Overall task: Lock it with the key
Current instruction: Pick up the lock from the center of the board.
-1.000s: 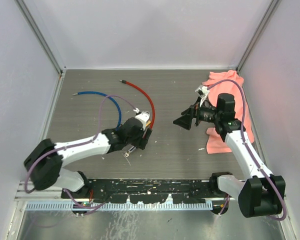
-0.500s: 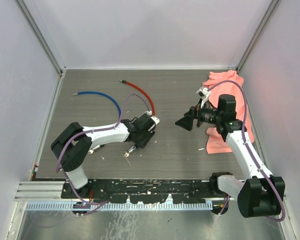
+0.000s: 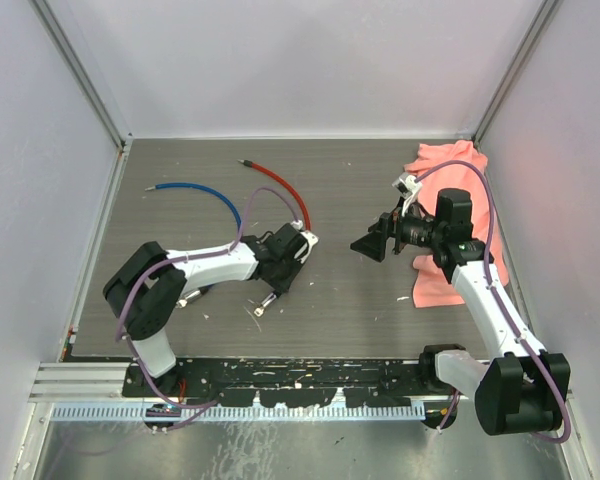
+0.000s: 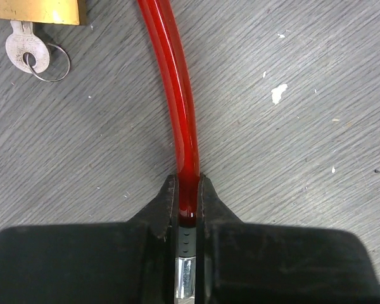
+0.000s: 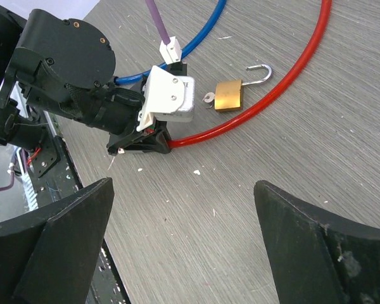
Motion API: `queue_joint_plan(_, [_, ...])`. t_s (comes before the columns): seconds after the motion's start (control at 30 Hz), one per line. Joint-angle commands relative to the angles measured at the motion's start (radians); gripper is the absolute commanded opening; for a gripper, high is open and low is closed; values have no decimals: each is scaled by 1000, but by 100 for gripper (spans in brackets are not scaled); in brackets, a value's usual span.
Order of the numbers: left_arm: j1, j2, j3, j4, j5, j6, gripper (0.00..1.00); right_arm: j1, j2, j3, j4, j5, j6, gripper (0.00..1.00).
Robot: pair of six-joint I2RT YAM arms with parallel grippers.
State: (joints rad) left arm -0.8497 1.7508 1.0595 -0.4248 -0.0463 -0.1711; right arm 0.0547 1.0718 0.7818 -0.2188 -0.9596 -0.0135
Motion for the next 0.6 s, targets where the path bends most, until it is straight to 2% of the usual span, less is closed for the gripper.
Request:
queue_joint_plan(0.0, [8,-54,26,-2,11,17,0,-4,-26,42,10,-8,-21,98])
queue_joint_plan(0.1, [7,-147,48,-13,43,25,0,-4,-26,38,7,-15,-37,98])
queue_joint_plan(0.2, [6,-264,24,46,116,8,0,-4,-36,28,7,-59,-59,97])
queue_joint_plan(0.43, [6,-520,-193,383,270,-145,0,-3,-48,-21,62,-255,-99,93])
queue_joint_plan(0.57, [7,-573,-279,582,343,-259,0,-1,-57,-25,64,-314,-130,93])
